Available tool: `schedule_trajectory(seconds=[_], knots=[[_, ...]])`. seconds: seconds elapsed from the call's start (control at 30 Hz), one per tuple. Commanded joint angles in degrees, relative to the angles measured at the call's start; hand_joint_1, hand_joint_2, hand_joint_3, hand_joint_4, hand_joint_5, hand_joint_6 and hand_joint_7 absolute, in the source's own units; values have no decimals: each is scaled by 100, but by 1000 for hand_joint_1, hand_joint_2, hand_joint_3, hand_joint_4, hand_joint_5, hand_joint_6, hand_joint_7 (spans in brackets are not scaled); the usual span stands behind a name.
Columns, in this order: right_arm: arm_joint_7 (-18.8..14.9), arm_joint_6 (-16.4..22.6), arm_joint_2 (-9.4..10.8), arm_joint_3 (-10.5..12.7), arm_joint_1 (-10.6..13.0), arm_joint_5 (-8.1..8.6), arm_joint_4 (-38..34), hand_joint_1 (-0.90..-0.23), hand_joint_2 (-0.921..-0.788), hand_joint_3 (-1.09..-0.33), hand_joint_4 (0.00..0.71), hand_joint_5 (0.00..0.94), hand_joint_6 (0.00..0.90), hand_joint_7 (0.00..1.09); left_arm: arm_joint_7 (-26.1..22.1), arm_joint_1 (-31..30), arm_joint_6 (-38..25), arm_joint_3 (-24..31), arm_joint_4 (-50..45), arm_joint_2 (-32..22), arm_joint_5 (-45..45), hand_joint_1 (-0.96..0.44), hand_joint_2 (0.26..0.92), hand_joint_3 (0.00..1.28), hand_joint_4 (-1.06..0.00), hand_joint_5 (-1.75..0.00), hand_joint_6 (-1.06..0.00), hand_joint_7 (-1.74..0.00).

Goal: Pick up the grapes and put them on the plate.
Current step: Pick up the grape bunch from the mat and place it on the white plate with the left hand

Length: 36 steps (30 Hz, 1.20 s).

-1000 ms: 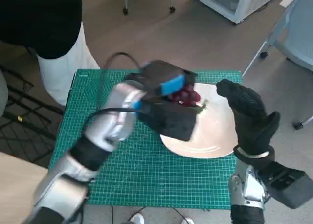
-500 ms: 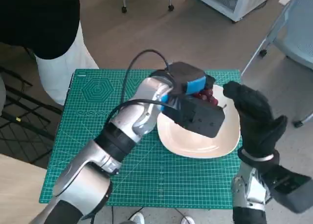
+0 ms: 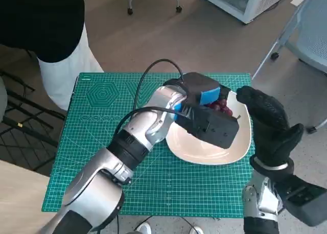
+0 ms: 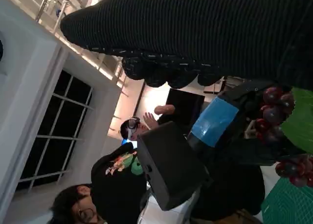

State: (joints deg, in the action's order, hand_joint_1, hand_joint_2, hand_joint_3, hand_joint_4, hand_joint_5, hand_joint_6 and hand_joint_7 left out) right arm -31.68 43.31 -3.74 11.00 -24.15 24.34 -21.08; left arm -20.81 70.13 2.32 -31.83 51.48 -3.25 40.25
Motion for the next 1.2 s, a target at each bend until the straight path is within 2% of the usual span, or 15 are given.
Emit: schedule_trajectory(seconds=[0.03,0.2,0.53,0.6,0.67,0.7,0.73,0.8,0.87,1.0,1.2], knots=[[54,11,59,-14,86,-46,-113,-441,-921,-504,338,2,166,353,155,40,56,-43,98,26,3,2,920,213,-428,-1590,-596,-1046],[48,7,72,-23,54,-35,-176,-443,-921,-505,335,1,168,346,254,5,31,-78,93,30,36,1,921,211,-430,-1583,-594,-1051],[85,-41,82,-51,53,-50,-150,-438,-921,-510,334,1,173,337,324,-139,157,-111,-38,-58,-5,20,921,222,-459,-1507,-516,-1146],[92,-53,79,-57,61,-49,-128,-438,-921,-511,333,0,173,335,296,-173,155,-81,-60,-65,-47,122,920,212,-490,-1441,-469,-949],[97,-58,75,-62,62,-49,-123,-437,-921,-513,333,0,173,334,265,-208,149,-53,-85,-78,-84,216,914,203,-494,-1375,-428,-581],[100,-58,74,-65,61,-50,-124,-436,-921,-513,332,0,173,334,257,-223,145,-47,-95,-86,-93,174,903,188,-473,-1244,-411,-439],[104,-58,74,-68,60,-52,-126,-436,-921,-514,332,0,173,333,254,-238,141,-45,-102,-94,-95,78,891,160,-431,-1038,-393,-332],[116,-58,77,-78,62,-65,-120,-435,-921,-515,332,0,173,332,286,-273,132,-73,-128,-120,-55,-178,872,89,-330,-548,-352,-173],[132,-59,78,-89,63,-83,-112,-435,-921,-516,331,0,173,331,368,-321,121,-144,-192,-172,53,-359,874,50,-251,-268,-313,-85],[149,-49,68,-101,61,-103,-126,-434,-921,-518,330,0,172,330,596,-413,81,-315,-320,-284,332,-561,893,26,-174,-64,-257,-20],[154,-28,56,-106,36,-114,-193,-430,-921,-520,328,0,172,328,768,-584,185,-342,-470,-461,431,-643,910,14,-118,-7,-212,-2]])
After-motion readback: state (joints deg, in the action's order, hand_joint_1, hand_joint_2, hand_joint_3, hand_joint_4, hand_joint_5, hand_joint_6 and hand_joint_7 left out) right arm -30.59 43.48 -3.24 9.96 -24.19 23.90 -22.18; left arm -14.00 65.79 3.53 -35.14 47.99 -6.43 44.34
